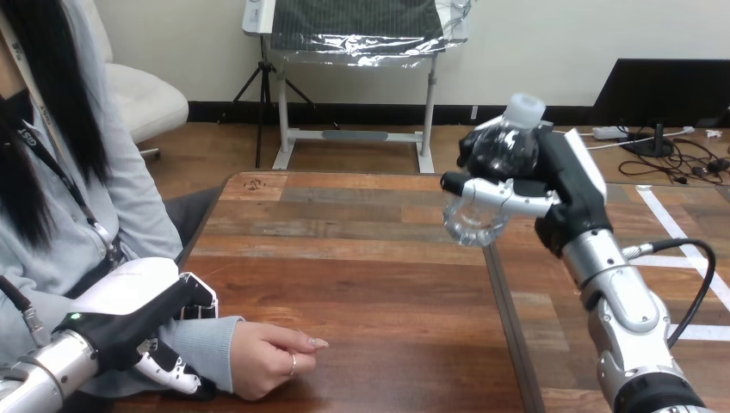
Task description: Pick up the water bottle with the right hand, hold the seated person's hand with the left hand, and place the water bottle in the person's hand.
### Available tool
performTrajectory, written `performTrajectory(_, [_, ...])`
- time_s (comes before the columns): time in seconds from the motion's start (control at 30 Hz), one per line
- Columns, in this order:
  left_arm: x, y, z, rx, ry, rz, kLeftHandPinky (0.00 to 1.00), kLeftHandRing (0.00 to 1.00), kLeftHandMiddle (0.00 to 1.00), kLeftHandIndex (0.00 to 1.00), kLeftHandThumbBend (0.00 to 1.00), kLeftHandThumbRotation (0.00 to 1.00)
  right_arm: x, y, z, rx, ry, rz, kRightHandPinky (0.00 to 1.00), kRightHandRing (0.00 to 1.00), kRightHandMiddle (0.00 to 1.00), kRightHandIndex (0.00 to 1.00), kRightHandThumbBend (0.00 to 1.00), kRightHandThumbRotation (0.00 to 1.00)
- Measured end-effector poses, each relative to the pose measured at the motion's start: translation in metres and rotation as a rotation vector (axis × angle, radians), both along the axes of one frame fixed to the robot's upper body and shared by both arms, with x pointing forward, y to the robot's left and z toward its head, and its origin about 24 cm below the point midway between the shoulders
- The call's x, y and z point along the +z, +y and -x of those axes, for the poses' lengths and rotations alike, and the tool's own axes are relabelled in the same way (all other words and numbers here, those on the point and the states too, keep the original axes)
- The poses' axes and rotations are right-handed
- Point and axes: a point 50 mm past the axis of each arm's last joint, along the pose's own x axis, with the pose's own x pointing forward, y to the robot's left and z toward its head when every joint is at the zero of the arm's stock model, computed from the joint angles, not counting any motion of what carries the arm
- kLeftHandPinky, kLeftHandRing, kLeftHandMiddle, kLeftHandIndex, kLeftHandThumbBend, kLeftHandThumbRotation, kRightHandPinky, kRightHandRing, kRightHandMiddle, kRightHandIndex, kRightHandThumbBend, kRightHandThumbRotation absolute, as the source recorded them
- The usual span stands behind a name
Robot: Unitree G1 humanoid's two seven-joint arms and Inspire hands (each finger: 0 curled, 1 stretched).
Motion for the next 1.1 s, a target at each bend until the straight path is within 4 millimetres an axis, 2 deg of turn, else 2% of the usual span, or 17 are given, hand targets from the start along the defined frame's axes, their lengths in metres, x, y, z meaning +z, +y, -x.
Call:
performTrajectory(0.33, [0.001,-0.001,-0.001,-0.005,-0.005,-0.006,0.19,0.24,0.31,0.31,0.80,0.00,-0.010,0.002,0.002,-0.001,0.046,0.016,0.36,0.42,0.49,0.46,0.78,0.00])
performTrajectory(0.7, [0.005,-0.006,-0.003,-0.027,-0.024,-0.008,0.18,0.24,0.31,0.30,0.82,0.00,-0.020,0.005,0.005,0.008,0.092,0.015,0.35,0.41,0.48,0.46,0.78,0.00])
performTrajectory(1.1, [0.012,-0.013,-0.006,-0.058,-0.030,-0.022,0.19,0.24,0.31,0.30,0.86,0.00,-0.029,0.017,0.007,0.036,0.134,0.033,0.33,0.39,0.47,0.46,0.80,0.00])
